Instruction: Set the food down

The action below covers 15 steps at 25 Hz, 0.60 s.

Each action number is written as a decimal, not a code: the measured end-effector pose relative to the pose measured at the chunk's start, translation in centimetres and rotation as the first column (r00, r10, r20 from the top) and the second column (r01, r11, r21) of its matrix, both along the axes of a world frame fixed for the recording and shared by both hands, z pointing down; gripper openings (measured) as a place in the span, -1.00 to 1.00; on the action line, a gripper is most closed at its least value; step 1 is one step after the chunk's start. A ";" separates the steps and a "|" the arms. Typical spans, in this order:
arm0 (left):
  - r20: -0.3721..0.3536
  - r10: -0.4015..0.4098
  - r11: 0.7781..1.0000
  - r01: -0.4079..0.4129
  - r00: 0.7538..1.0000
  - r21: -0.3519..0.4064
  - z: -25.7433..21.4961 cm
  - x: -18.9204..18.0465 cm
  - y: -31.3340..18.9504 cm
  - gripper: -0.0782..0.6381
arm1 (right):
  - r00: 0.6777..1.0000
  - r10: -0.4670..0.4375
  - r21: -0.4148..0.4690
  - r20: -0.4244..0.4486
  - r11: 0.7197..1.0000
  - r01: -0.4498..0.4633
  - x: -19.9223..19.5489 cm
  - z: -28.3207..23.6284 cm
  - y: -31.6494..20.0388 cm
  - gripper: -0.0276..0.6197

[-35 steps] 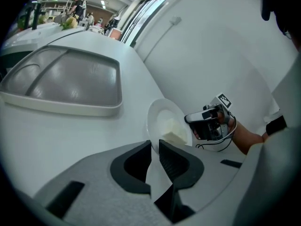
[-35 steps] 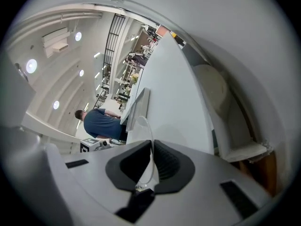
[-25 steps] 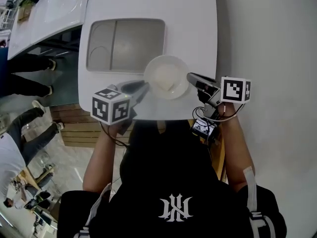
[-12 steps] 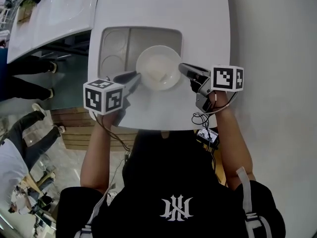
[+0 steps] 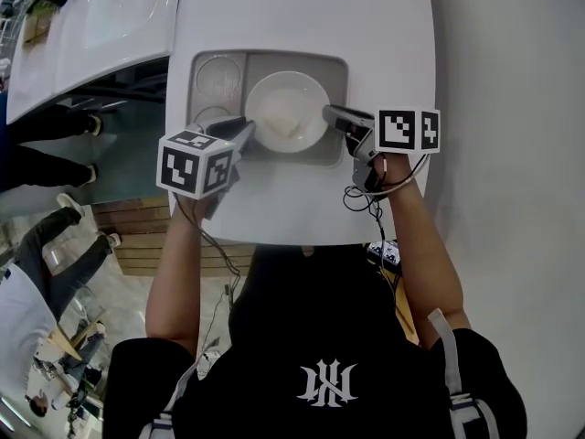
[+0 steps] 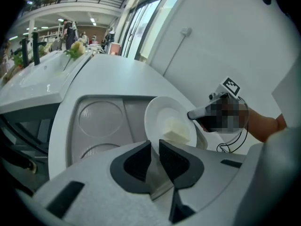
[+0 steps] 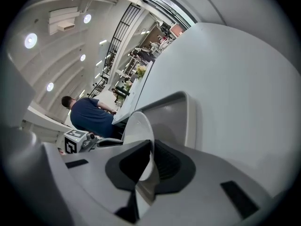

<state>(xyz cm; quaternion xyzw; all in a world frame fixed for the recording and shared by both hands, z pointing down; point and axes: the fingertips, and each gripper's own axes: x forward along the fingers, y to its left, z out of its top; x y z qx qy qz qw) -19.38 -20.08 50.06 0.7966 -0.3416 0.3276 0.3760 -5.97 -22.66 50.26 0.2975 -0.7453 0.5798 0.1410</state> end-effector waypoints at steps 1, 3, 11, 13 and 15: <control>0.021 0.015 1.000 -0.015 1.000 0.006 0.1 0.0 0.1 -0.64 | 1.000 -0.002 0.000 -0.012 1.000 0.002 0.0 0.3 0.2 -0.85; 0.068 0.044 0.999 -0.045 0.997 0.019 0.5 -0.1 -0.1 -0.64 | 0.999 -0.010 0.006 -0.037 1.000 0.010 -0.2 0.8 0.2 -0.85; 0.176 0.104 0.993 -0.113 0.979 0.040 1.2 -1.0 -0.6 -0.64 | 0.971 -0.083 0.102 -0.223 0.989 0.108 -1.3 1.2 -0.4 -0.84; 0.200 0.116 0.991 -0.127 0.973 0.043 1.5 -0.9 -0.7 -0.63 | 0.959 -0.101 0.134 -0.266 0.981 0.140 -1.4 1.4 -0.6 -0.82; 0.233 0.131 0.989 -0.144 0.964 0.042 1.8 -0.9 -0.7 -0.62 | 0.944 -0.117 0.167 -0.308 0.970 0.174 -1.7 1.4 -0.7 -0.80</control>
